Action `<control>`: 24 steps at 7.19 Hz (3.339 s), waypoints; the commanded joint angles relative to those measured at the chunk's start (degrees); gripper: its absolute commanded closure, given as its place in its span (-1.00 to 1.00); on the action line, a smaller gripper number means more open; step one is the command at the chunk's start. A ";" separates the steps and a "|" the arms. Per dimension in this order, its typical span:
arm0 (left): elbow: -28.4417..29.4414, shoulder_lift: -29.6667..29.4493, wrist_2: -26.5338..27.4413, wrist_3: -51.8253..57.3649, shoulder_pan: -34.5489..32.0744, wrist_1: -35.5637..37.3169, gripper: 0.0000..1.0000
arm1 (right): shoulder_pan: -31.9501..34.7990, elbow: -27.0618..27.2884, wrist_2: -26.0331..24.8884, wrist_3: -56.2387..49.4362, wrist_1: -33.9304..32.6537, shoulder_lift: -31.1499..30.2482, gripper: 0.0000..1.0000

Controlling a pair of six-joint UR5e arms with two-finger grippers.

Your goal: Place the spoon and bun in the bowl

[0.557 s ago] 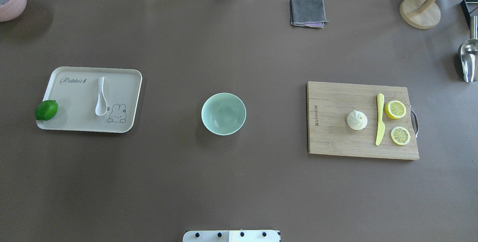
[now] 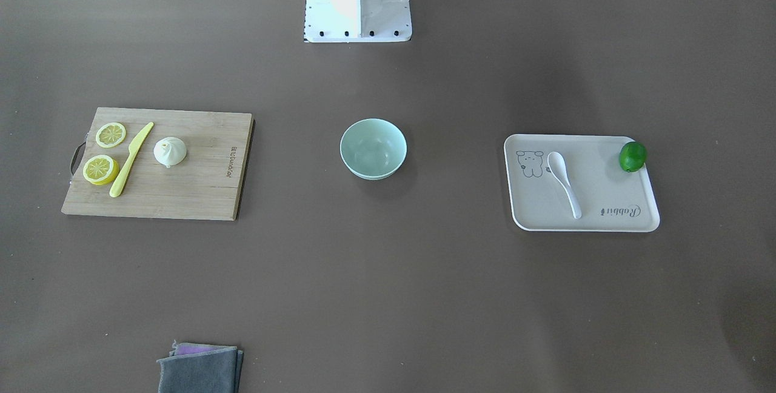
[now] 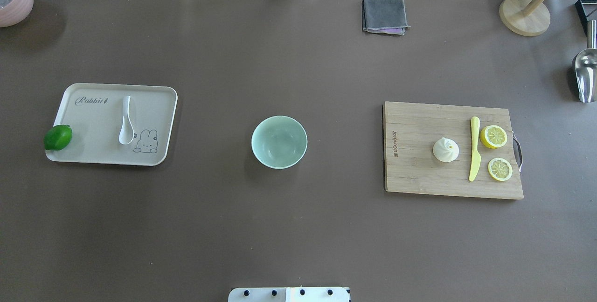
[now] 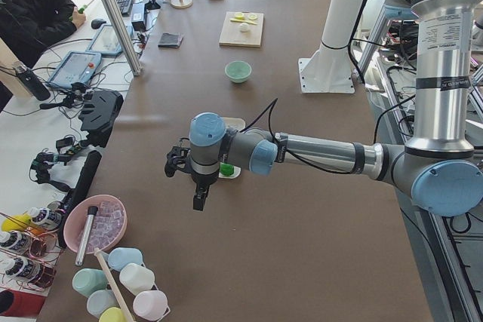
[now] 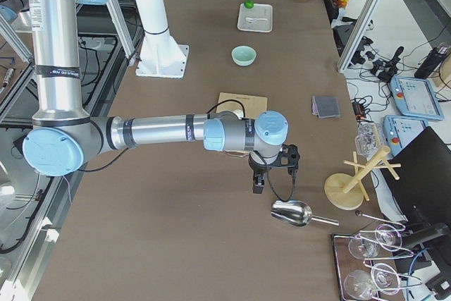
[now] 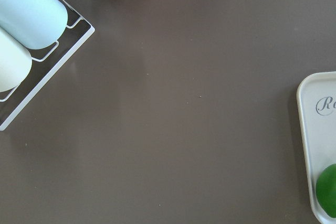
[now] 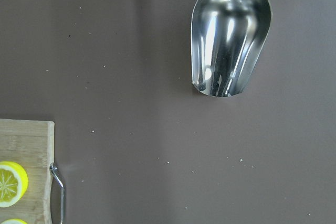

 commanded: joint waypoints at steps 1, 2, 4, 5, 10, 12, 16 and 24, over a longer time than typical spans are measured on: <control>-0.22 0.01 -0.07 -0.07 0.00 0.05 -0.96 | 0.00 0.21 0.30 -0.03 0.13 -0.12 -1.00; -0.23 0.01 -0.07 -0.07 0.00 0.05 -0.96 | 0.00 0.38 -0.13 -0.03 0.22 -0.12 -1.00; -0.05 0.01 -0.16 -0.07 0.09 0.05 -0.96 | 0.00 0.38 -0.22 -0.03 0.13 -0.12 -1.00; -0.14 0.01 -0.16 -0.07 0.00 0.05 -0.96 | 0.00 0.38 -0.22 -0.03 0.13 -0.12 -1.00; -0.40 -0.08 -0.16 -0.07 0.09 -0.04 -0.96 | 0.00 0.38 -0.31 0.05 0.31 -0.12 -1.00; -2.15 -0.95 -0.16 -0.15 0.09 -0.56 -0.96 | 0.00 1.26 0.04 0.05 0.39 -0.12 -1.00; -3.57 -5.70 -0.16 -2.42 5.78 -6.15 -0.96 | -0.53 2.93 0.57 0.58 0.57 0.67 -1.00; -0.67 -16.15 18.03 -45.64 31.71 -12.17 -0.96 | -4.47 3.72 2.23 1.02 1.36 3.48 -1.00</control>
